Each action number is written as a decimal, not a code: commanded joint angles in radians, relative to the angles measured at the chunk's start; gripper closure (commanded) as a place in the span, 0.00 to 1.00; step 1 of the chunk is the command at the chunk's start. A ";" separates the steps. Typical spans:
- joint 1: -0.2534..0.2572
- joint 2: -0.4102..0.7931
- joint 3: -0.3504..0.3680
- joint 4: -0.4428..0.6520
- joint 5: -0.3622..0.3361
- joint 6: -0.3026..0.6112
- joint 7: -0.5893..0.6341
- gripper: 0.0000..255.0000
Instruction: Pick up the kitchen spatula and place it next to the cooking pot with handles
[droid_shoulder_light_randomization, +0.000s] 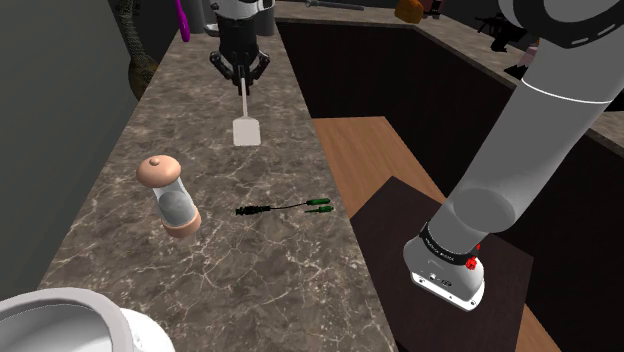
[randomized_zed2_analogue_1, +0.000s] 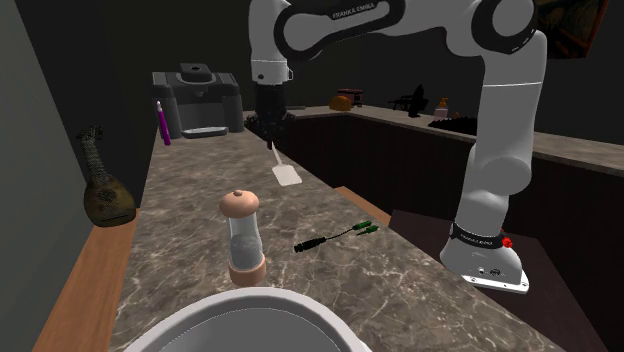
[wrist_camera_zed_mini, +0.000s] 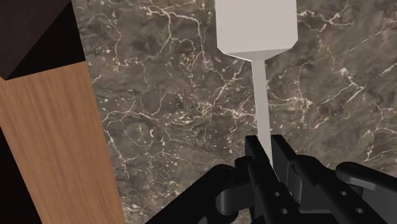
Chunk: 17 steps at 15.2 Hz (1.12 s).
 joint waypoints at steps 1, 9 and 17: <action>0.000 -0.002 0.000 0.027 0.001 -0.029 -0.002 1.00; 0.004 0.005 0.003 0.142 0.001 -0.138 -0.006 1.00; 0.050 -0.126 0.049 0.015 0.047 -0.137 0.082 1.00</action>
